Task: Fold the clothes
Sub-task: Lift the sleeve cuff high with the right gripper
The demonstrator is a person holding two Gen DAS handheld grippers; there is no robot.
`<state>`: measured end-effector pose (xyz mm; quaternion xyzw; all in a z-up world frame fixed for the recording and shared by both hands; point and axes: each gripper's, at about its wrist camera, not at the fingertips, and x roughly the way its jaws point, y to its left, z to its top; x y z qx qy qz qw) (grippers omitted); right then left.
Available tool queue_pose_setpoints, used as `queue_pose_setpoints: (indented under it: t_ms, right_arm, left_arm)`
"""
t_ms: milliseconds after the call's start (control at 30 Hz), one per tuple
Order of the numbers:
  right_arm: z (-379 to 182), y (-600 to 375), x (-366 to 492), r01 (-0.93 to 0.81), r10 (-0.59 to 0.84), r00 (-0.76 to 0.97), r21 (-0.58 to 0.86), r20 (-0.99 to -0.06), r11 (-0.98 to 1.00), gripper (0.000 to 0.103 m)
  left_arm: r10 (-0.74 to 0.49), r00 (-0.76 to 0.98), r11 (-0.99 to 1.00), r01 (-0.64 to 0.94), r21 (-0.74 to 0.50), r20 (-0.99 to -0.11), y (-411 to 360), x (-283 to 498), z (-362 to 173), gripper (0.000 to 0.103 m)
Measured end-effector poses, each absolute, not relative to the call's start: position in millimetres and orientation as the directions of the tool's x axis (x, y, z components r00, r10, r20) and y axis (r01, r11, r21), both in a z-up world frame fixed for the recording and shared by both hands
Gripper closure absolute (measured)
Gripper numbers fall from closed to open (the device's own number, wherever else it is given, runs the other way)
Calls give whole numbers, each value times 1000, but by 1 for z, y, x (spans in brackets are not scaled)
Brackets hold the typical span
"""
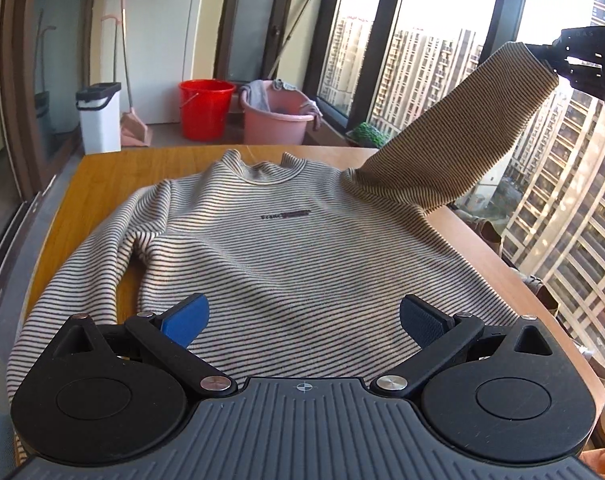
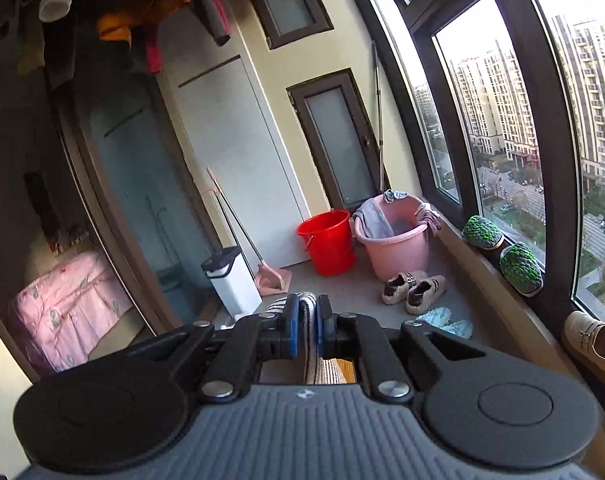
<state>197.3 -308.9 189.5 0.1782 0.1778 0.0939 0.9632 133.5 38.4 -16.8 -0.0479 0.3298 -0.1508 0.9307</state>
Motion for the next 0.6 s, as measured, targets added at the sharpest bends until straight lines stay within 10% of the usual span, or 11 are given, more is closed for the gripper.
queue_pose_setpoints:
  t_ms: [600]
  right_arm:
    - [124,-138,273,-297,507,734,459,-451,838,95]
  left_arm:
    - [-309,813,947,217,-235,-493,51,171,0,0]
